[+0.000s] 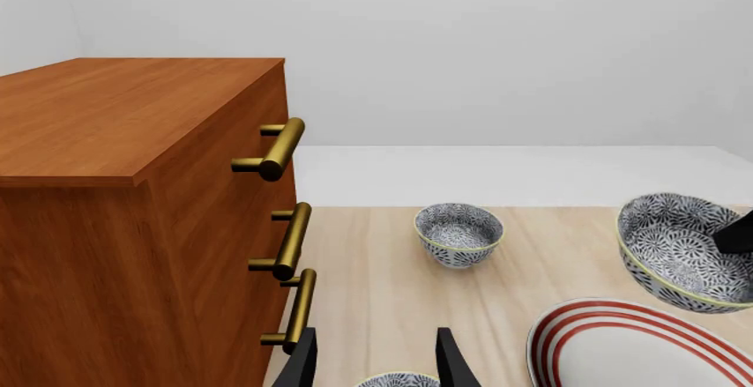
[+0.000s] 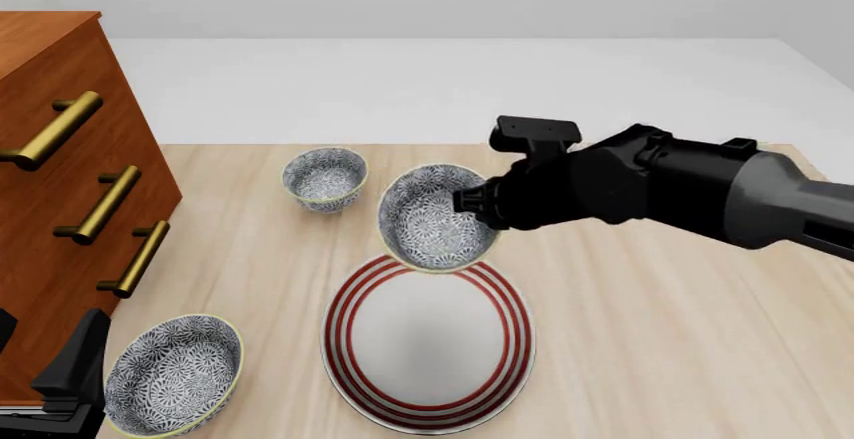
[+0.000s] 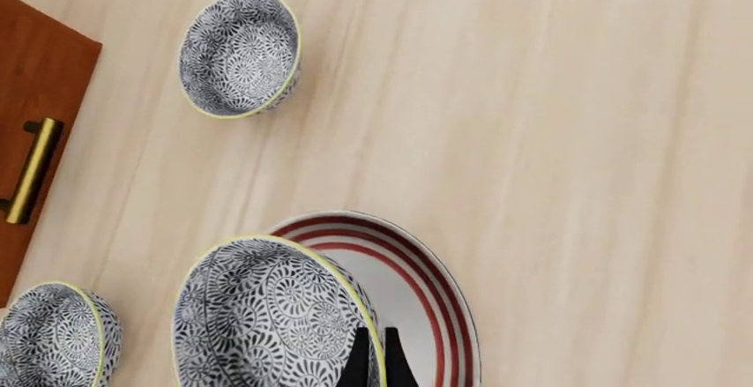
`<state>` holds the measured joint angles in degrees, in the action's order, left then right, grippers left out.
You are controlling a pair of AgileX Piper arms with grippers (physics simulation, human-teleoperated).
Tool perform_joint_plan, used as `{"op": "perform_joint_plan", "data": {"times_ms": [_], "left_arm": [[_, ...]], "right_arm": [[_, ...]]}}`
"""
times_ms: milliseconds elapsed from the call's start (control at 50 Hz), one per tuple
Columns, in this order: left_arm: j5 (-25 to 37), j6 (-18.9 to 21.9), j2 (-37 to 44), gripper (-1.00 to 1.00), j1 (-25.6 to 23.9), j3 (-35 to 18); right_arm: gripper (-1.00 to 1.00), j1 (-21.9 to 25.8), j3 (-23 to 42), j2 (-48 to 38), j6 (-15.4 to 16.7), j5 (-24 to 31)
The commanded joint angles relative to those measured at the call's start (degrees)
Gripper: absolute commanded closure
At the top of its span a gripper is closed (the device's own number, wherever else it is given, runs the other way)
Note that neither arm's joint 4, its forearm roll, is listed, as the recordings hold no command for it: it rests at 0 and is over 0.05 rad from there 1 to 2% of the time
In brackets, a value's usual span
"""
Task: Pick up the bowl and put it in the middle on the plate.
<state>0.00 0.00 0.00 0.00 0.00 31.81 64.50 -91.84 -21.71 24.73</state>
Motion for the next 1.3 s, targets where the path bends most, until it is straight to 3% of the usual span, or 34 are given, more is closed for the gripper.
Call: {"op": "perform_joint_plan", "data": {"times_ms": [20, 620, 1300], "left_arm": [[0.00, 0.00, 0.00, -1.00, 0.00, 0.00], [0.00, 0.00, 0.00, -1.00, 0.00, 0.00], [0.00, 0.00, 0.00, -1.00, 0.00, 0.00]], "right_arm": [[1.00, -1.37, -6.74, 3.31, 0.73, -2.65], [1.00, 0.76, -9.25, -6.42, 0.26, -8.72], [1.00, 3.14, -9.04, -11.66, -1.00, -11.05]]}}
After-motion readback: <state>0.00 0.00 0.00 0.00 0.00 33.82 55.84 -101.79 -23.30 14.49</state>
